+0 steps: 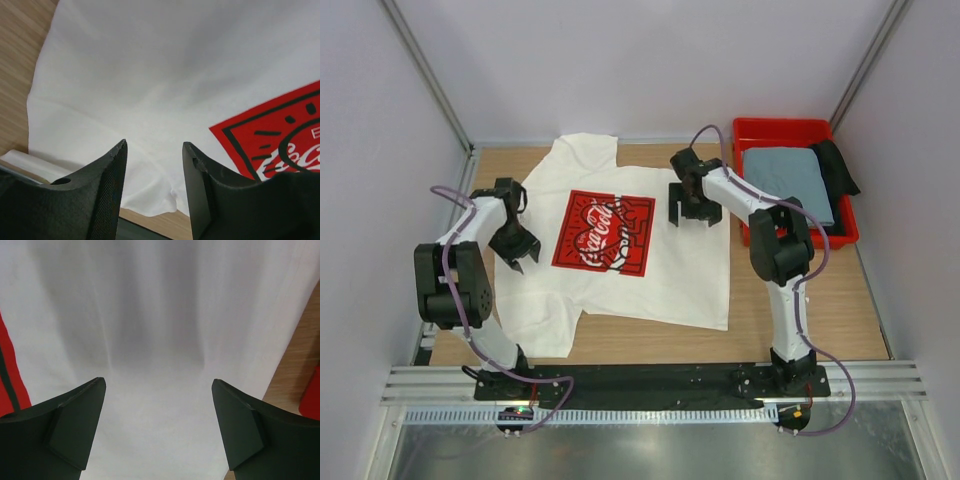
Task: Fold and stack the t-shirts
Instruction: Flatten the tshirt out
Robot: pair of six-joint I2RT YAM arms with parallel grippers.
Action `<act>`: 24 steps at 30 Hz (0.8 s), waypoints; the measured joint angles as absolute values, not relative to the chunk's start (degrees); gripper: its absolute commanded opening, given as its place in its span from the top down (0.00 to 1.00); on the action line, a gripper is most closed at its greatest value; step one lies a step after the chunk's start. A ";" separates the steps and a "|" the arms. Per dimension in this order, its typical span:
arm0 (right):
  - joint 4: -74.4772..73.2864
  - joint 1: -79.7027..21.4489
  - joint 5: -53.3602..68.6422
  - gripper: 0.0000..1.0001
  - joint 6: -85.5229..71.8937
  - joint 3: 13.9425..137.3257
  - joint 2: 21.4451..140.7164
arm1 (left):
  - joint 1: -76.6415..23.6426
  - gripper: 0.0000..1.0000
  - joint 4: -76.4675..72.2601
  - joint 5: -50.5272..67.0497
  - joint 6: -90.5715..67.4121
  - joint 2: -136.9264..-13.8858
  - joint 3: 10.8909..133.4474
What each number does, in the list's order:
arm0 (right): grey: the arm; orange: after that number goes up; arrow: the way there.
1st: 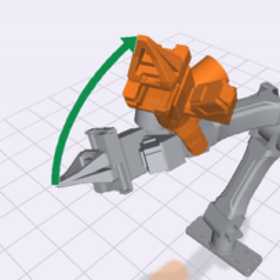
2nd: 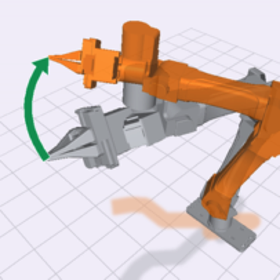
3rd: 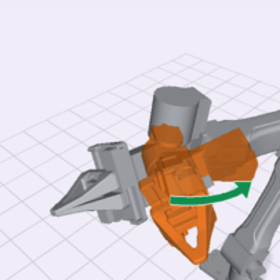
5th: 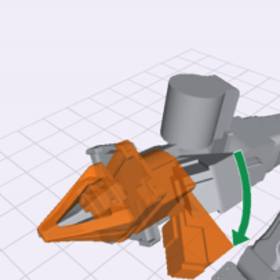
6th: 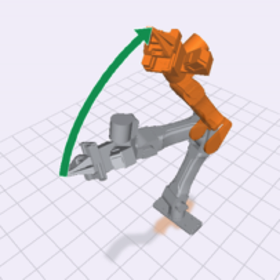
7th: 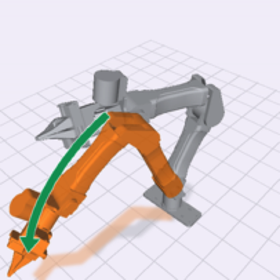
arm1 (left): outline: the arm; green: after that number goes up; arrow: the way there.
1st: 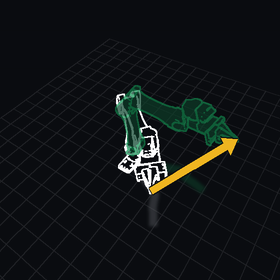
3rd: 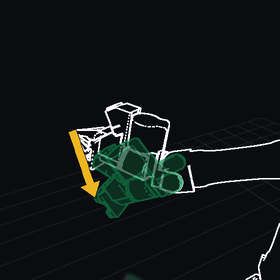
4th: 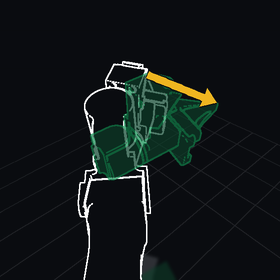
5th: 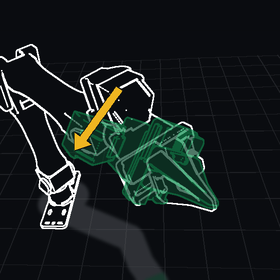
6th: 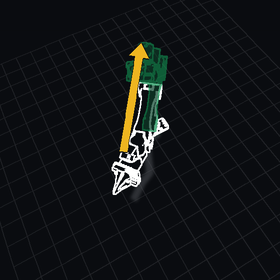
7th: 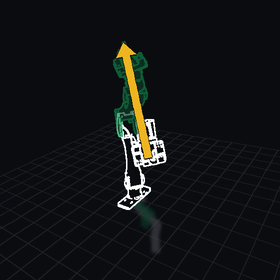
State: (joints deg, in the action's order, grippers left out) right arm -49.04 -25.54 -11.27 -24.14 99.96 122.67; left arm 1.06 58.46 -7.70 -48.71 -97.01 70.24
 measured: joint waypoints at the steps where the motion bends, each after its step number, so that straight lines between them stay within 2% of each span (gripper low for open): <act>1: -48.95 -25.52 -12.01 0.07 -23.79 100.92 123.74 | 1.98 0.50 57.06 -7.77 -48.49 -97.62 69.45; 8: -47.44 -25.54 -14.06 0.07 -21.08 105.58 129.25 | 8.43 0.50 52.29 -6.46 -47.57 -100.66 65.41; 13: -46.85 -25.54 -14.52 0.07 -19.18 114.06 134.58 | 11.55 0.51 49.69 -4.71 -47.53 -102.06 65.06; 16: -47.97 -25.54 -14.94 0.06 -18.24 121.47 138.82 | 11.57 0.44 49.69 -4.19 -47.51 -101.38 65.06; 20: -51.35 -25.58 -15.09 0.04 -18.83 124.49 139.44 | 11.40 0.36 51.83 -4.80 -46.28 -93.01 64.51; 24: -54.61 -25.78 -12.80 0.04 -20.62 118.85 133.29 | 11.97 0.44 56.42 -7.38 -44.10 -79.15 63.99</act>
State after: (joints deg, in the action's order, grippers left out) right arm -54.61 -25.78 -12.80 -20.62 118.85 133.29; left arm 11.97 56.42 -7.38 -44.10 -79.15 63.99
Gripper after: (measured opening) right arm 0.956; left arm 0.588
